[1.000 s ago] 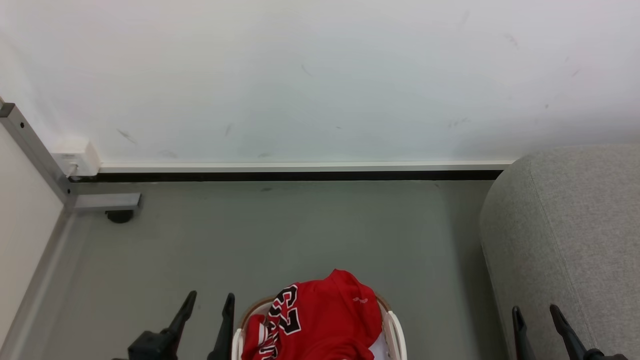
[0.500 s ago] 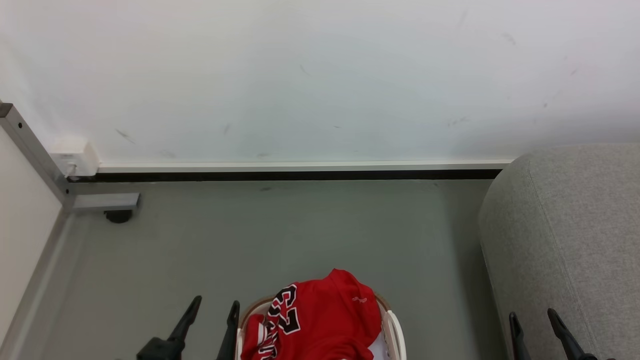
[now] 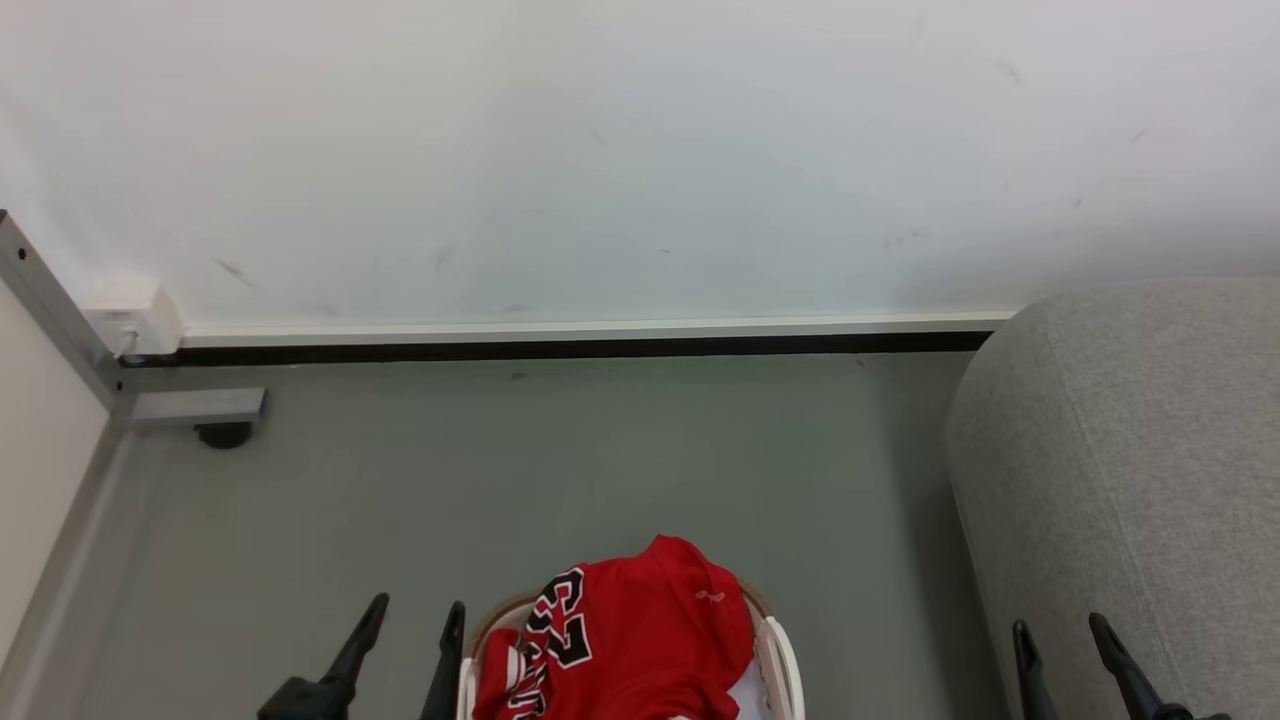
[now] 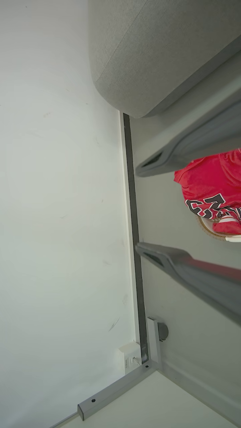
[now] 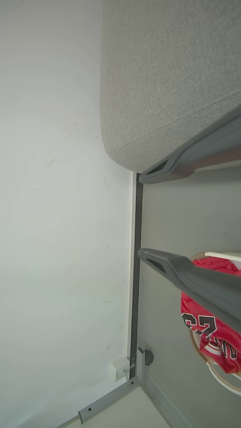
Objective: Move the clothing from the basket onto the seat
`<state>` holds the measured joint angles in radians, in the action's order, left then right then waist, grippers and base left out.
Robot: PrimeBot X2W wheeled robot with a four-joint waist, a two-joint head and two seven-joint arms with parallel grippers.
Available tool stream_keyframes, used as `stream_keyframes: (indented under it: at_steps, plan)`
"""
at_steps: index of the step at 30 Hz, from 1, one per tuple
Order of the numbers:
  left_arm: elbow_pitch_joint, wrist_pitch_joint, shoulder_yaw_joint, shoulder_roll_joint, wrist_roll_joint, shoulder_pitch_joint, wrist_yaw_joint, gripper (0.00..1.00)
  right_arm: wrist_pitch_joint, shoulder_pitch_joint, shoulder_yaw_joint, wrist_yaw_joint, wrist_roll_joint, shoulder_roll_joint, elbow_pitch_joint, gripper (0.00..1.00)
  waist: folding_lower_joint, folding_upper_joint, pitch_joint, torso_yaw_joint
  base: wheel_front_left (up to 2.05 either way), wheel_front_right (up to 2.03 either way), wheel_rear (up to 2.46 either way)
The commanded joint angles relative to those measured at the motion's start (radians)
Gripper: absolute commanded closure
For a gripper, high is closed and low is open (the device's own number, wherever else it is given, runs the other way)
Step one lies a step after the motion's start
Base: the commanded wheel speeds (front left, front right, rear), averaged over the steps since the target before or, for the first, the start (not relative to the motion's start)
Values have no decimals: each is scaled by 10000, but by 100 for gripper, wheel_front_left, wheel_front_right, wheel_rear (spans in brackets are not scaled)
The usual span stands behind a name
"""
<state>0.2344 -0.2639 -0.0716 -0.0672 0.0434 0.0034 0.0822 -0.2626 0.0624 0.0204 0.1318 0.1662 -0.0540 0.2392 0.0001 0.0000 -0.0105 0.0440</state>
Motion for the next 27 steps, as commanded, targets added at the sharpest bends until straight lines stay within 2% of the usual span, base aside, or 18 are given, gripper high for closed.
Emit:
stream_keyframes:
  at_steps: [1, 8, 13, 20, 27]
  plan:
    - [-5, -11, 43, 1, -24, 134, 33, 0, -35, -131, 14, -21, 56, -17, -57, 0, -1, 0, -28, 110, 0, 0, 0]
    - [140, -11, -48, -110, -212, -408, 156, 0, -33, -402, 212, -21, 414, 9, -514, 0, -1, 0, -550, 571, 0, 0, 0]
    - [785, -9, -307, -213, -341, -1250, 220, 0, -20, -797, 419, -21, 480, 18, -858, 0, -1, 0, -1286, 1003, 0, 0, 0]
    - [3008, 15, -1191, -181, -664, -2830, 370, 0, -18, -1316, 694, -21, 606, 31, -1264, 0, -1, 0, -2393, 1508, 0, 0, 0]
    - [5358, 515, -2235, -279, -802, -4281, 461, 0, -18, -1951, 1152, -21, 838, 32, -1583, 0, -1, 0, -3620, 1989, 0, 0, 0]
